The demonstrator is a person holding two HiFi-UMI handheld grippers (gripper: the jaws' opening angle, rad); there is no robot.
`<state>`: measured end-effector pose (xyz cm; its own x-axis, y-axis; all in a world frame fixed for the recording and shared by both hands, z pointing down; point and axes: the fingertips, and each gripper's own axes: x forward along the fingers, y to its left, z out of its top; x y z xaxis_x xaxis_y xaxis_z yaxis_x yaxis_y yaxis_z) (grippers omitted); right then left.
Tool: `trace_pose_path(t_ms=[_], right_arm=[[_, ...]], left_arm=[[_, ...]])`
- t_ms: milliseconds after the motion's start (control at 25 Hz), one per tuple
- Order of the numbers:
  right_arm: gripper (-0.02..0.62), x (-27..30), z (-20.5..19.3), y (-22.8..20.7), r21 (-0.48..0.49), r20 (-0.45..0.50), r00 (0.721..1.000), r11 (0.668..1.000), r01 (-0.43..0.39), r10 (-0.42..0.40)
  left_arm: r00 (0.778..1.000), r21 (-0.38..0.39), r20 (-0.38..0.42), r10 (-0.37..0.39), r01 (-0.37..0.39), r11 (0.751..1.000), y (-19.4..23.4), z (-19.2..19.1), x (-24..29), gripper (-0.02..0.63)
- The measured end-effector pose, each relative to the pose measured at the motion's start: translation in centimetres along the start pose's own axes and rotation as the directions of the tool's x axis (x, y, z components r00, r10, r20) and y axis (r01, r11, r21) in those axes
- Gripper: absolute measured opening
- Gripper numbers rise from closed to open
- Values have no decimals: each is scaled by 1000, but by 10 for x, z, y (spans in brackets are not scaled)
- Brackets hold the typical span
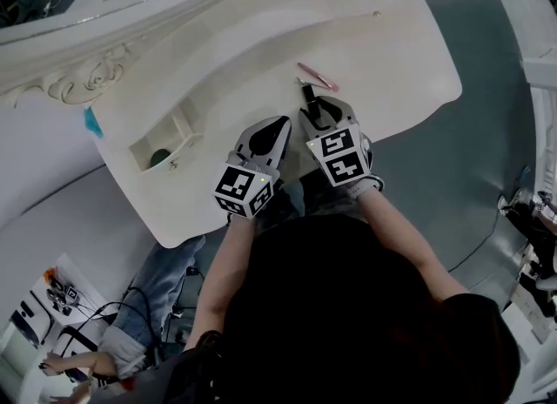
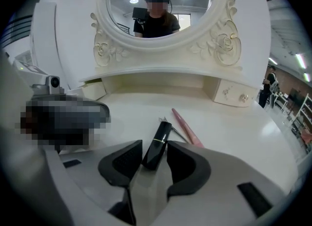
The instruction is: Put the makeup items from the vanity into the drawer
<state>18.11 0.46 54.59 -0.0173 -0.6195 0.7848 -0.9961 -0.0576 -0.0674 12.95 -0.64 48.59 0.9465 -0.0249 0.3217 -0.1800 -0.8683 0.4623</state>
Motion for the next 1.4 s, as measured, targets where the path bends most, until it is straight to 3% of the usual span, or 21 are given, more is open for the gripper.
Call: trace_pose_path(t_ms=[200,320,480,640,1000,1400], right_arm=[[115,1,0,8,-103,3,1000,995,-19,20],[110,0,1,11,-182,-5,1000,983,-8,7],[109,-3,3,22,-209,-10,998,976,-66,66],[109,-6,18,42,-291,7,994,951,-106,113],[109,-7,54,111,-379,28,969,900,-216,245],[109,-7,90,179,-479,33,933,825,-301,360]], left_arm=[[1000,-4,8,12,-12,1000,5,3,-6,11],[1000,1,6,13,-13,1000,6,4,-11,11],[999,2,16,30,-30,1000,11,6,-22,11],[997,-12,48,68,-68,998,20,10,-35,11],[984,-46,101,144,-140,989,39,9,-79,11],[953,-101,158,257,-243,965,65,6,-134,11]])
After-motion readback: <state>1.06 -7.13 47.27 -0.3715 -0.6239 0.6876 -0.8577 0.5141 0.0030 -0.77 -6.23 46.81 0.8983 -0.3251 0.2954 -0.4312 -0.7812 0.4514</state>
